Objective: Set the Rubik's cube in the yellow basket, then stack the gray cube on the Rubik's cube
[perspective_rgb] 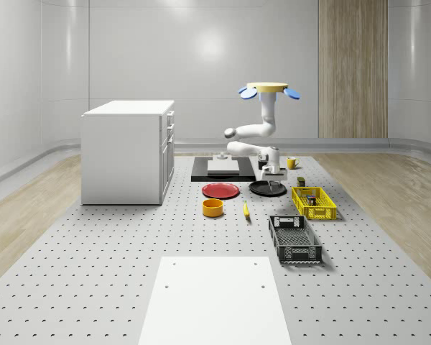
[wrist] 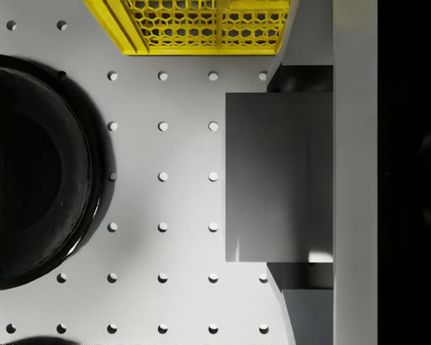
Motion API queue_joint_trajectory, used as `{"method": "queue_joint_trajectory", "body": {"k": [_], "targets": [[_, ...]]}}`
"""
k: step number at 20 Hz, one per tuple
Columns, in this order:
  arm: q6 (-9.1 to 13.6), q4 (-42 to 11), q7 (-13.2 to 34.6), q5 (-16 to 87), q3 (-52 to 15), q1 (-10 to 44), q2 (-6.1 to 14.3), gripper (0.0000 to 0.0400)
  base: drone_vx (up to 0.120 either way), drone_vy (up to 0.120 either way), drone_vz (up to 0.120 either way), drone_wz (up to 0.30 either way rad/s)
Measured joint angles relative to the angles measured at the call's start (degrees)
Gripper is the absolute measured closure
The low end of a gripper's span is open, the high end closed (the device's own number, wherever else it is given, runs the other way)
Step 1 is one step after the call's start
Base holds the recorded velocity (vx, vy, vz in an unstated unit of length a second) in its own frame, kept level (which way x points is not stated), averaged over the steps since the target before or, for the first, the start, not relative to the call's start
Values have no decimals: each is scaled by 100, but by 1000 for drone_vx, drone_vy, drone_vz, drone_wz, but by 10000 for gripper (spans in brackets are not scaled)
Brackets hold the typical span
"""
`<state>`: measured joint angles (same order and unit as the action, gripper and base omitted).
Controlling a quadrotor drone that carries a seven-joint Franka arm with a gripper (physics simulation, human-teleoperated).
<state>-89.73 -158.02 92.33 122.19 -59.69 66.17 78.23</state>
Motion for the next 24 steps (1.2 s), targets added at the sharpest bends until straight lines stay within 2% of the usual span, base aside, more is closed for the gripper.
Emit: {"method": "queue_joint_trajectory", "body": {"k": [5, 24], "targets": [[-3, -4, 5, -15, -12, 4, 9, 150, -112, 120, 0, 0], [-30, -3, 22, -36, -25, 24, 42, 150, 0, 120, 0, 0]]}}
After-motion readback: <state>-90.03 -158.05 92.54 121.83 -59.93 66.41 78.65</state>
